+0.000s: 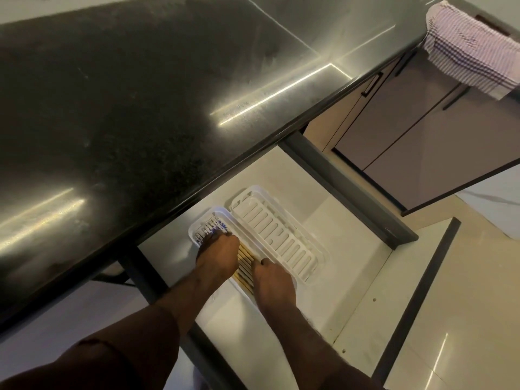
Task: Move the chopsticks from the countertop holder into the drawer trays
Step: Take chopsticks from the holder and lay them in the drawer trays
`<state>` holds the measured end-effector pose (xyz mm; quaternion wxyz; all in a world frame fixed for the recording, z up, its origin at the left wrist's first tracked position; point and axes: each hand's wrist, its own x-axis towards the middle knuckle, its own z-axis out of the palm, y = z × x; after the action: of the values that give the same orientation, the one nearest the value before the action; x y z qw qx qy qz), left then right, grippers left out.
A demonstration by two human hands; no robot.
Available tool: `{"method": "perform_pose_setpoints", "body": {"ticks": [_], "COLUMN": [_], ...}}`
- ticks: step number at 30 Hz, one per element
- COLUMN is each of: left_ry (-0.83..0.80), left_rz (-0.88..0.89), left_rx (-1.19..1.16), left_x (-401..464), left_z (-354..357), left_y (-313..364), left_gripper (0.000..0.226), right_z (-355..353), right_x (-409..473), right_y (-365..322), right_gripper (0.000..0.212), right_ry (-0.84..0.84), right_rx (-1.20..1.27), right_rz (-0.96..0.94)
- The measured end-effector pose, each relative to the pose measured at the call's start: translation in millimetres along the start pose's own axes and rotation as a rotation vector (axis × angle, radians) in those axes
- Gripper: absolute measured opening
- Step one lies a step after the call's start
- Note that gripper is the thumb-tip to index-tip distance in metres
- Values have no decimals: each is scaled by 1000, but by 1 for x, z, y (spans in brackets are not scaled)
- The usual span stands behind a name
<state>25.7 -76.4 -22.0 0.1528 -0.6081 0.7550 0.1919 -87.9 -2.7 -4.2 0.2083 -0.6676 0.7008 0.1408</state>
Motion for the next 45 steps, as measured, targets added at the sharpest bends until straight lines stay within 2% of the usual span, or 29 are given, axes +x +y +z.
{"method": "perform_pose_setpoints", "body": {"ticks": [3,8,14,18,26,28,32,36,39,45], "left_ry": [50,149,291,452,781,859,950,1003,1022,1049], "left_rz": [79,103,83,95,174,168,114,64,38,-99], "left_rx": [13,-201,-378,-443,-480,-486,-504,-515,-551,-580], "left_x": [-10,-34,-84,-134,-239,-263,-299,-317,-326,-336], "left_z": [-5,-19,-58,-95,-163,-177,-198,-212,-214,-220], "left_y": [1,4,7,9,7,-6,-43,-94,-143,-257], "left_gripper": [30,22,36,39,35,30,32,37,38,36], "right_z": [-10,-37,-82,-117,-176,-191,-214,-228,-231,-232], "right_x": [-8,-29,-65,-105,-192,-206,-226,-230,-223,-198], "right_y": [3,11,7,-5,-44,-63,-107,-155,-202,-315], "right_gripper": [52,38,35,42,42,41,27,28,35,34], "right_ry": [55,146,288,403,697,772,847,889,872,847], "right_rx": [56,116,146,209,254,250,264,261,238,249], "right_rz": [-15,-8,-45,-100,-235,-279,-358,-455,-506,-584]}}
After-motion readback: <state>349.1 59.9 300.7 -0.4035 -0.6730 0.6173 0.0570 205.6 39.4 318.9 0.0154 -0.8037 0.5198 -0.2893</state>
